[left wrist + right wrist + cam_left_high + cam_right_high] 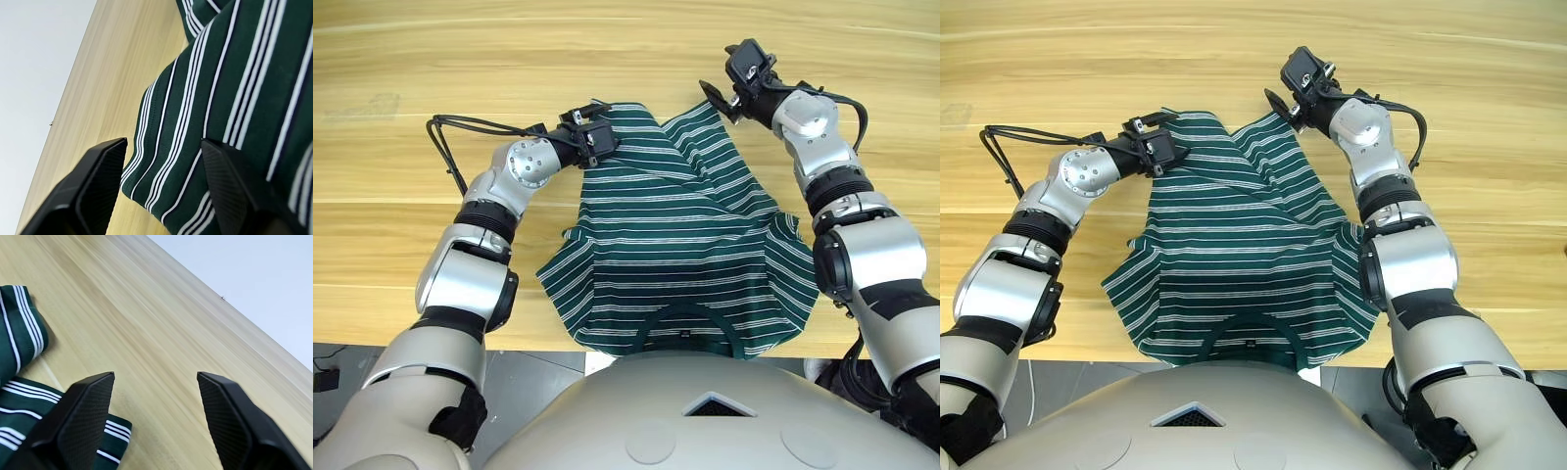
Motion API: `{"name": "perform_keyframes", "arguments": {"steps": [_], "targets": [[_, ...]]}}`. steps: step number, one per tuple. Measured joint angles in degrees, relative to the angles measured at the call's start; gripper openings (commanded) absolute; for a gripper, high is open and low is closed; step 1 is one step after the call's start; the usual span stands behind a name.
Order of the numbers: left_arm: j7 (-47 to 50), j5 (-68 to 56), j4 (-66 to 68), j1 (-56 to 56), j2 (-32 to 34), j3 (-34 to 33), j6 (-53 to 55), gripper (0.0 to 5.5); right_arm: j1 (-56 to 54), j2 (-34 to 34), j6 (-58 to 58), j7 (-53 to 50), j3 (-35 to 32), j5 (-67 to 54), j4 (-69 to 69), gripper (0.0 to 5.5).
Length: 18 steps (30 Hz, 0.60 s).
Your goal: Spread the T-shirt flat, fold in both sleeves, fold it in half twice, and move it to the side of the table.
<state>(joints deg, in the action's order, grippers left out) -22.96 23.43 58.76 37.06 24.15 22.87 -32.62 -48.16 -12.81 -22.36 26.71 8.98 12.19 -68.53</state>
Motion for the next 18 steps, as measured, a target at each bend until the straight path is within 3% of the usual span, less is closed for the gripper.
{"name": "perform_keyframes", "arguments": {"steps": [8, 18], "targets": [[-0.1, 0.1, -0.6, -0.1, -0.5, 0.3, 0.2, 2.8, 0.9, 0.7, 1.8, -4.0, 7.5, 7.8, -4.4, 3.13], [-0.1, 0.1, -0.8, -0.1, -0.3, 0.4, 0.1, 2.8, 2.2, -2.7, 0.1, -1.3, 3.9, 6.0, -4.6, 3.13]]}}
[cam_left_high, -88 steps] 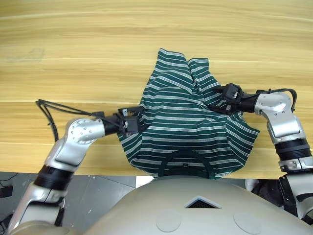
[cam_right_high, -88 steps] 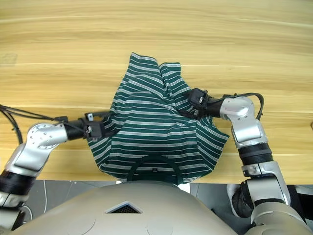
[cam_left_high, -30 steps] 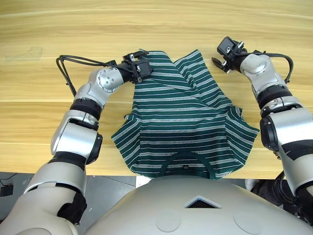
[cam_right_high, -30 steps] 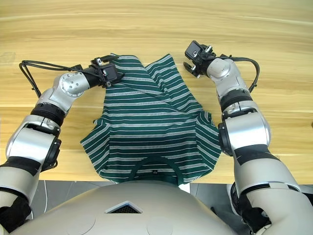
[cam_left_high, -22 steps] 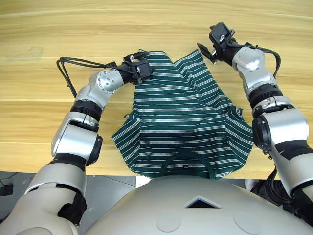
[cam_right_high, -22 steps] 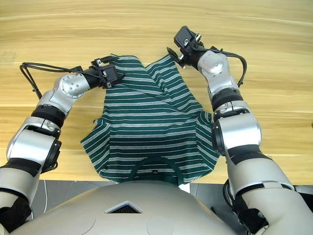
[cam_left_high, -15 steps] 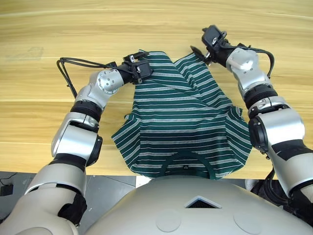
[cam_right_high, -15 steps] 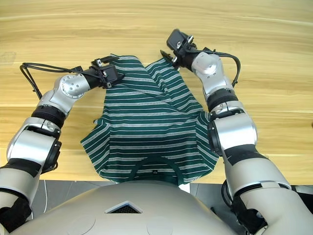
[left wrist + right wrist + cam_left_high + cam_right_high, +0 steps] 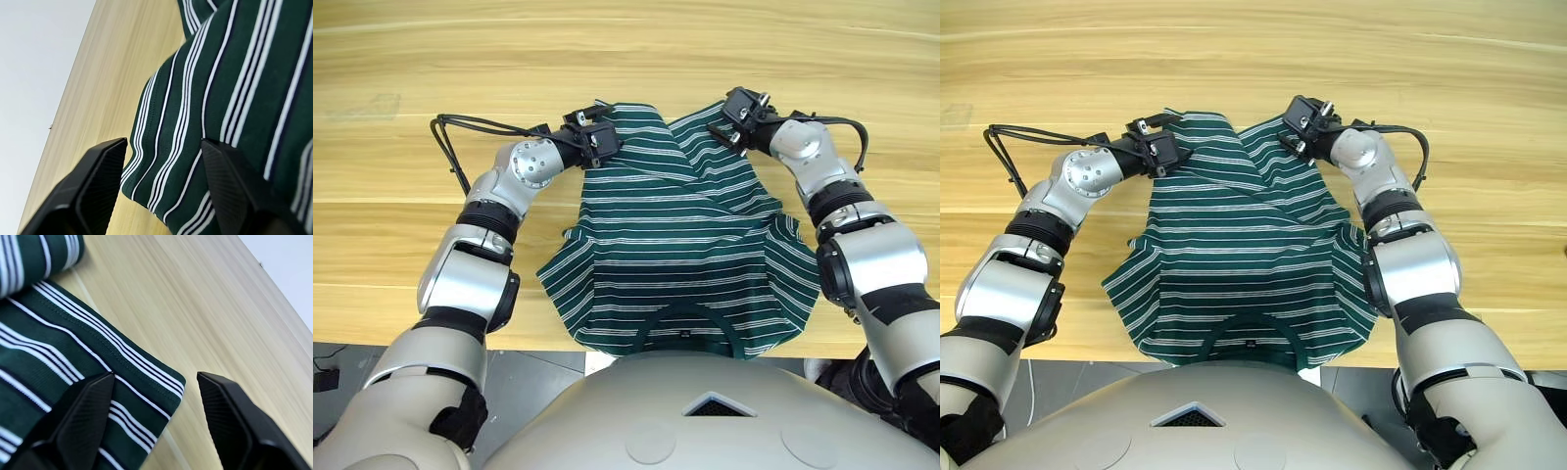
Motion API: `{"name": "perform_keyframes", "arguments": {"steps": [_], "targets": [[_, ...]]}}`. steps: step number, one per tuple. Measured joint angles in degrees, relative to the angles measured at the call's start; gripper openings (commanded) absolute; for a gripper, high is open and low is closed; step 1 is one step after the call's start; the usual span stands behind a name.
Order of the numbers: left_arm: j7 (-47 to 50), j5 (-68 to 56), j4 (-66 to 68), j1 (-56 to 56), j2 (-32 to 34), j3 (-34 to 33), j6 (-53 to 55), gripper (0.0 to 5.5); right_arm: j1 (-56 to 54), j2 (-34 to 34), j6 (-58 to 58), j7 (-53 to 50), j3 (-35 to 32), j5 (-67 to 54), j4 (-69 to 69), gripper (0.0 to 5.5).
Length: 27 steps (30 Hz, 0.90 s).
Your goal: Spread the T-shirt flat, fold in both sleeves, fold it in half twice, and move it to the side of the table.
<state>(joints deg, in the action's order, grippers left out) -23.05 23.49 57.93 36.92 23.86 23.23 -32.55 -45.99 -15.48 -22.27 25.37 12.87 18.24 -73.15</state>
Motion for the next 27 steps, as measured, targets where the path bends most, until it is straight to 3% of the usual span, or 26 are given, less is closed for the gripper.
{"name": "perform_keyframes", "arguments": {"steps": [5, 19, 27], "targets": [[0.0, 0.0, 0.0, -0.2, 0.1, -0.2, 0.0, 2.8, 0.2, -3.4, 0.0, 0.0, -3.1, -1.8, 0.0, 3.13], [0.1, -0.1, 0.0, -0.5, 0.1, -0.4, -0.1, 2.8, 2.5, -2.1, -2.3, 2.1, -6.8, -6.2, 1.7, 3.13], [0.2, 0.0, 0.1, -0.5, 0.0, -0.4, -0.1, 2.8, 1.8, -0.4, -0.4, -0.6, -0.9, -1.0, 0.8, 3.13]]}}
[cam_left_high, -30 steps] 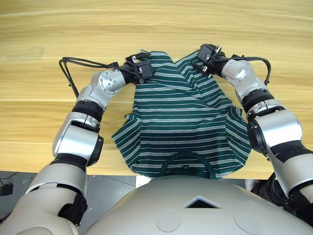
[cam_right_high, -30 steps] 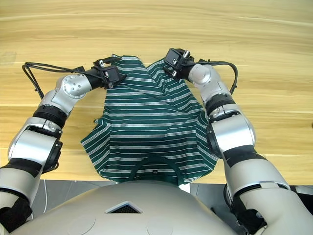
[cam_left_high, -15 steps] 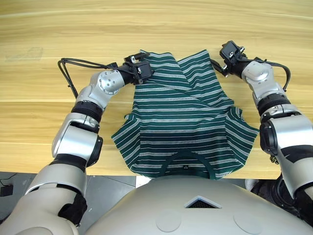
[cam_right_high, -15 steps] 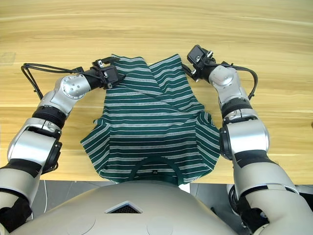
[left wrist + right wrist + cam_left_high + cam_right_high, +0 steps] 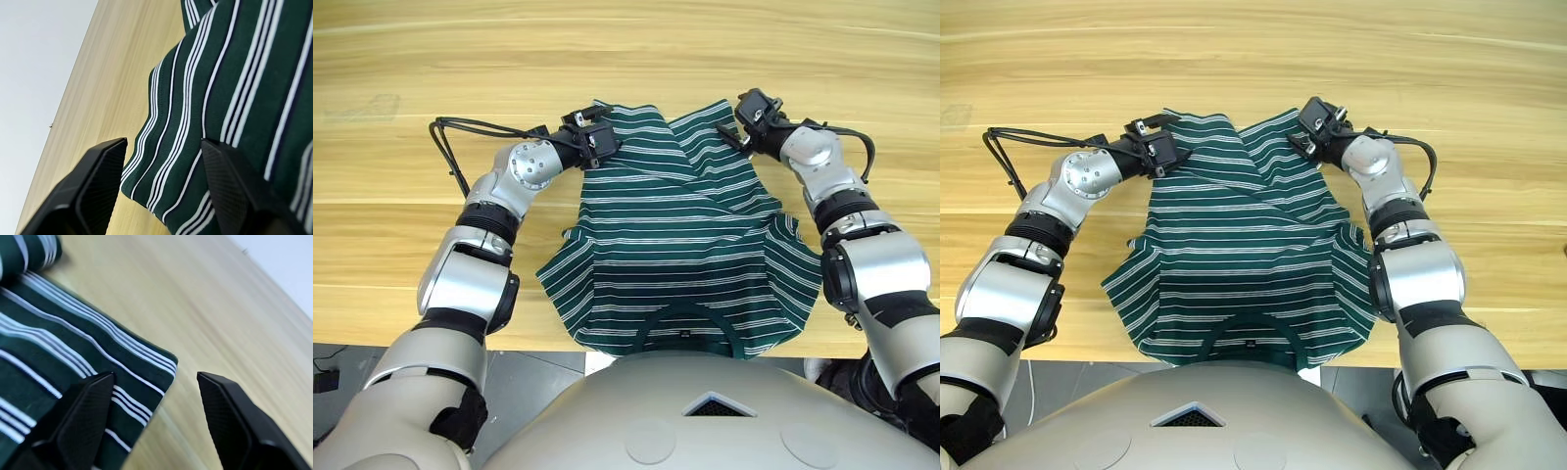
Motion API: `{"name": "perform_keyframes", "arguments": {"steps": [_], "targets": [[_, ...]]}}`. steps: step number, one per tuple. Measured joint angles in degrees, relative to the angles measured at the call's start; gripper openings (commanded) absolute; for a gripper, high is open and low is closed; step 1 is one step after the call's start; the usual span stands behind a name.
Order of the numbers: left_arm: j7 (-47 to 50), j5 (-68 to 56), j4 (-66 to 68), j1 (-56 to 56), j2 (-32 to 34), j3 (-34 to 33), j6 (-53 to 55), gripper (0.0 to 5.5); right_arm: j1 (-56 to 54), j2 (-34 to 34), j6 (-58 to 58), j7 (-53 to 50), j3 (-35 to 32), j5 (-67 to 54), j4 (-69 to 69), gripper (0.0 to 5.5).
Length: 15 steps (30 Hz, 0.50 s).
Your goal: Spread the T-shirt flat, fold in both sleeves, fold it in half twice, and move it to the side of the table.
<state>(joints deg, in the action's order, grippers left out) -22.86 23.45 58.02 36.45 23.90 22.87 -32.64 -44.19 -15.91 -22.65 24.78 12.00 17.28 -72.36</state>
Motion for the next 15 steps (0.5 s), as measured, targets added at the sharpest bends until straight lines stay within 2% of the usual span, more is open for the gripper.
{"name": "perform_keyframes", "arguments": {"steps": [5, 15], "targets": [[0.0, 0.0, 0.0, 0.0, 0.0, 0.1, 0.0, 2.8, -1.7, -0.1, 0.7, -4.8, 3.8, 4.0, -1.2, 3.13], [1.1, -0.1, -0.1, -0.9, 0.0, -0.3, -0.5, 2.8, -1.1, -4.2, -0.1, -4.4, 3.2, 3.9, -1.4, 3.13]]}}
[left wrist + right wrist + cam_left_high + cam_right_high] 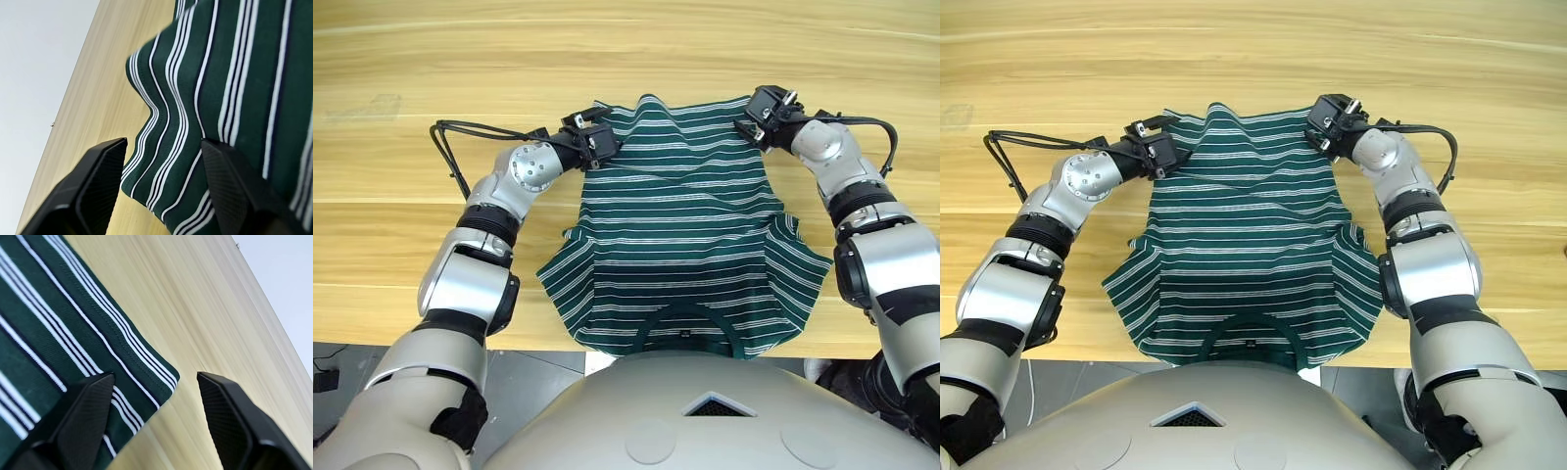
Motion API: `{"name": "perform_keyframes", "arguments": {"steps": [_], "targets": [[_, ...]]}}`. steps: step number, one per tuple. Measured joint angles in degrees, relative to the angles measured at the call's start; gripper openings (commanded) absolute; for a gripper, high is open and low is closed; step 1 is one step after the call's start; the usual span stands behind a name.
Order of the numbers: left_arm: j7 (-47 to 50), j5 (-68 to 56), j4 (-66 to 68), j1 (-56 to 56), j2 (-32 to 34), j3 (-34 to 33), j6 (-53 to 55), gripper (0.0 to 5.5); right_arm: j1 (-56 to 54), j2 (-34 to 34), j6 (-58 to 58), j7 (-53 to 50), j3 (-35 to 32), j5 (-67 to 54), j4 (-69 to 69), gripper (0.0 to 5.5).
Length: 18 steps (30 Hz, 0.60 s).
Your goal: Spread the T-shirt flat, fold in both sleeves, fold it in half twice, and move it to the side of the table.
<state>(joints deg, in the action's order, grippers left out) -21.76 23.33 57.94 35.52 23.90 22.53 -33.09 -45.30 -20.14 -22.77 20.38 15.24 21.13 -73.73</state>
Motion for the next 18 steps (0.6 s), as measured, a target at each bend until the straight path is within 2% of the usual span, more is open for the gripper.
{"name": "perform_keyframes", "arguments": {"steps": [10, 18], "targets": [[12.5, 1.3, 3.1, -0.7, 0.8, -1.9, 3.3, 2.8, 2.1, -1.0, -1.2, 0.5, -3.2, -2.2, 0.3, 3.13], [16.7, 1.2, 9.6, 3.6, -5.3, -2.3, 6.6, 2.8, 0.1, 3.8, 2.9, -5.2, -4.3, -2.3, -1.5, 3.13]]}}
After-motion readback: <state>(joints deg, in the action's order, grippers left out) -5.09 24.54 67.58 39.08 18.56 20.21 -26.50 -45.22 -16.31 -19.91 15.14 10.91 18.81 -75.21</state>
